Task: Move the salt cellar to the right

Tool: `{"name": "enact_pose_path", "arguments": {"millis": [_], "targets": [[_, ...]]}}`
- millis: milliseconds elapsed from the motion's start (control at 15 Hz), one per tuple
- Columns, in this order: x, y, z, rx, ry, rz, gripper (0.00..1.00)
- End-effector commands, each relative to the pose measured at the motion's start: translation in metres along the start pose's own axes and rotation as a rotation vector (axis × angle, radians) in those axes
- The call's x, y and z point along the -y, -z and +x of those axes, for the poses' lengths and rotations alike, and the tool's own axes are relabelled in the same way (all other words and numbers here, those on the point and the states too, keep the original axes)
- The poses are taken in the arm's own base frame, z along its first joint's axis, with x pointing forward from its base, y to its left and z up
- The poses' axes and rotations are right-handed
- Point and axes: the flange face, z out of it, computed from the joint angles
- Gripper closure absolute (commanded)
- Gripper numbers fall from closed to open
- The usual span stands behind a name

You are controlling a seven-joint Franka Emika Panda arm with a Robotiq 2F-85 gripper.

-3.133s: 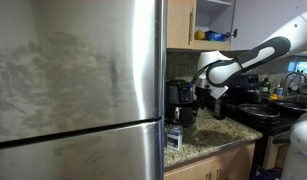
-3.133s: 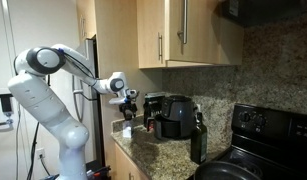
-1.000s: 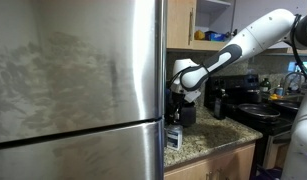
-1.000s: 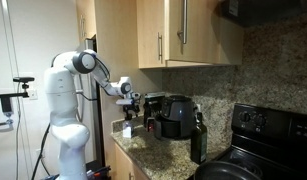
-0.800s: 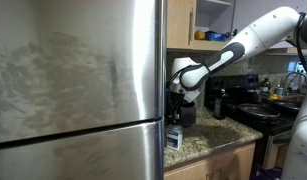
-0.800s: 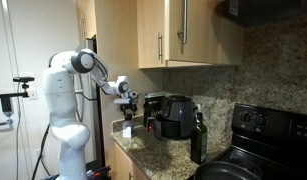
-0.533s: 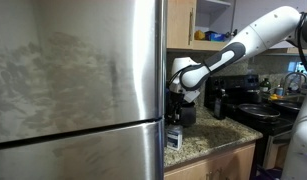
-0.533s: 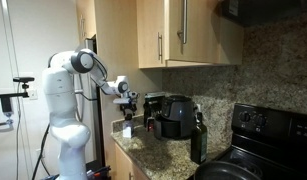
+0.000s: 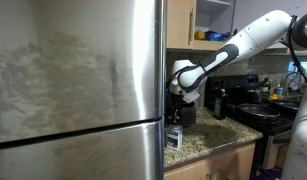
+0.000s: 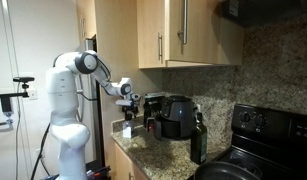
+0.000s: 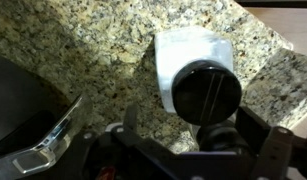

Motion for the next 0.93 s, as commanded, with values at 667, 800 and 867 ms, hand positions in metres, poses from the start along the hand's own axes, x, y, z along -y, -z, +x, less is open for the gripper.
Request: {"name": "enact_pose_path", "arguments": {"millis": [667,800,867], "targets": [[0.0018,-0.0214,-0.0028,0.084,0.046,0.053,0.47],[0.0008,-0.0194,-0.0024,0.080,0.043,0.040,0.62],[-0.0003,-0.0194,-0.0028,0.075,0.040,0.026,0.63]]}}
